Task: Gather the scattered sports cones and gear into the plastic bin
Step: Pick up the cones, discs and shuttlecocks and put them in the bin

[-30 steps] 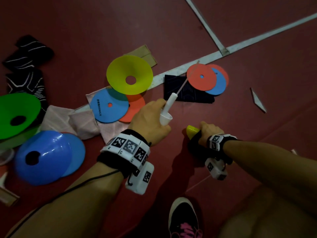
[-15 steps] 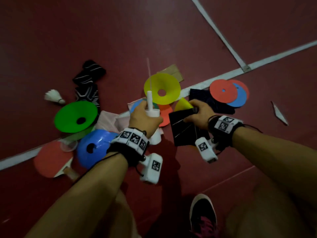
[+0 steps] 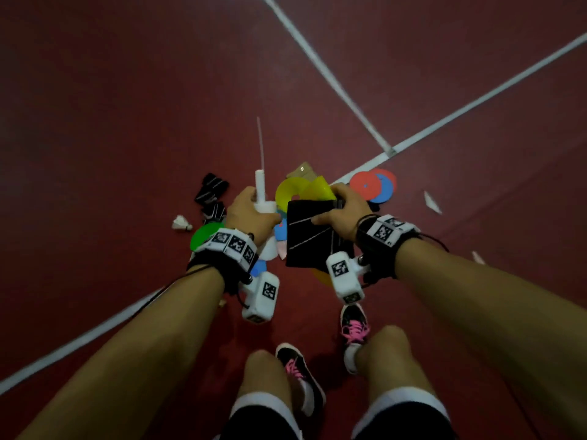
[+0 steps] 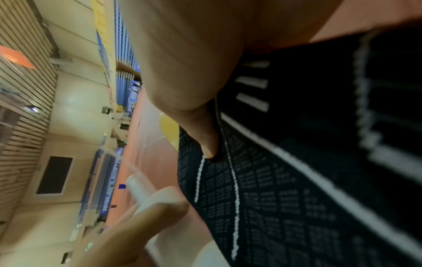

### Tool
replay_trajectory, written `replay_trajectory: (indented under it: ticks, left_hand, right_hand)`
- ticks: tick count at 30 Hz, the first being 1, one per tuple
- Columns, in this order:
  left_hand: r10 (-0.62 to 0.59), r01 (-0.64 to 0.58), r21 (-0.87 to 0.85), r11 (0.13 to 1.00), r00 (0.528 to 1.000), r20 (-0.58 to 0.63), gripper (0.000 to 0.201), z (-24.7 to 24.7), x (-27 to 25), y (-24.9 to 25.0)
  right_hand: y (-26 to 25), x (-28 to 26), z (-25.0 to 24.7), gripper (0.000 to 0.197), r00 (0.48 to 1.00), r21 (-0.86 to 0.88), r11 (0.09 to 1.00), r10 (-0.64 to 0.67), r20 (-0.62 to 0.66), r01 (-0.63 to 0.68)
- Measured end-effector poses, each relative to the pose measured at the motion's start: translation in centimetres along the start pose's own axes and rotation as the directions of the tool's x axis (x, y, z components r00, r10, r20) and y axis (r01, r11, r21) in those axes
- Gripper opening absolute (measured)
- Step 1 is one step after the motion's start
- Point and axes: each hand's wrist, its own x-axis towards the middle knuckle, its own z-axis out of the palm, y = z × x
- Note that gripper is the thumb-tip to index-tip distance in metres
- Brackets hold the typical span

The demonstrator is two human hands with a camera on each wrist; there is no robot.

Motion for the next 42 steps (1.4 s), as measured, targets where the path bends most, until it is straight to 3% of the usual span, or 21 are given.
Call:
replay_trajectory:
  ticks: [5, 8, 10, 14, 15, 18, 23, 27, 29, 33, 39, 42]
  left_hand:
    - [0.140, -0.139, -0.019, 0.990, 0.984, 0.110, 0.027, -4.7, -7.5, 11.3]
    - [0.247, -0.240, -0.059, 0.969, 0.953, 0.176, 0.029, -5.3, -11.1, 15.8]
    - [0.334, -0.329, -0.057, 0.942, 0.916, 0.223, 0.030, -5.2, -13.6, 18.6]
    - [0.529, -0.540, -0.081, 0.838, 0.765, 0.368, 0.032, -4.4, -21.6, 23.9]
    - [0.580, -0.603, -0.092, 0.792, 0.698, 0.421, 0.034, -3.9, -24.4, 25.5]
    - [0.644, -0.686, -0.130, 0.716, 0.578, 0.501, 0.036, -1.5, -30.7, 27.7]
    - [0.661, -0.659, -0.317, 0.682, 0.372, 0.652, 0.034, 4.5, -45.8, 29.2]
    - [0.648, -0.709, -0.393, 0.586, 0.118, 0.752, 0.035, 9.8, -60.5, 29.3]
    - [0.627, -0.736, -0.408, 0.541, 0.029, 0.779, 0.037, 12.4, -66.4, 29.2]
    - [0.589, -0.749, -0.455, 0.482, -0.107, 0.801, 0.046, 18.0, -80.5, 27.5]
    - [0.488, -0.711, -0.535, 0.457, -0.303, 0.819, 0.046, 24.0, -98.9, 21.2]
    - [0.434, -0.693, -0.558, 0.457, -0.375, 0.819, 0.048, 26.5, -106.6, 19.1]
  right_hand:
    - [-9.6, -11.9, -8.0, 0.050, 0.988, 0.042, 0.996, -0.066, -0.139, 0.073]
    - [-11.9, -18.3, -12.4, 0.049, 0.963, 0.068, 0.992, -0.089, -0.254, 0.110]
    - [-11.8, -22.9, -14.6, 0.047, 0.931, 0.101, 0.988, -0.071, -0.359, 0.115]
    - [-9.6, -33.9, -17.4, 0.044, 0.812, 0.204, 0.971, 0.019, -0.584, 0.123]
    - [-8.7, -37.5, -18.2, 0.042, 0.761, 0.230, 0.964, 0.051, -0.647, 0.131]
    - [-5.7, -45.3, -19.2, 0.040, 0.655, 0.278, 0.951, 0.125, -0.745, 0.134]
    - [1.9, -60.7, -20.5, 0.045, 0.393, 0.387, 0.915, 0.317, -0.863, 0.113]
    - [8.5, -74.6, -21.1, 0.046, 0.144, 0.446, 0.888, 0.429, -0.892, 0.114]
    - [11.2, -80.3, -20.9, 0.046, 0.058, 0.461, 0.878, 0.457, -0.887, 0.127]
    - [18.2, -93.5, -19.8, 0.049, -0.151, 0.509, 0.846, 0.530, -0.834, 0.160]
    - [28.0, -110.3, -15.5, 0.076, -0.335, 0.611, 0.770, 0.634, -0.697, 0.184]
    - [31.8, -116.5, -13.7, 0.066, -0.427, 0.633, 0.746, 0.651, -0.628, 0.206]
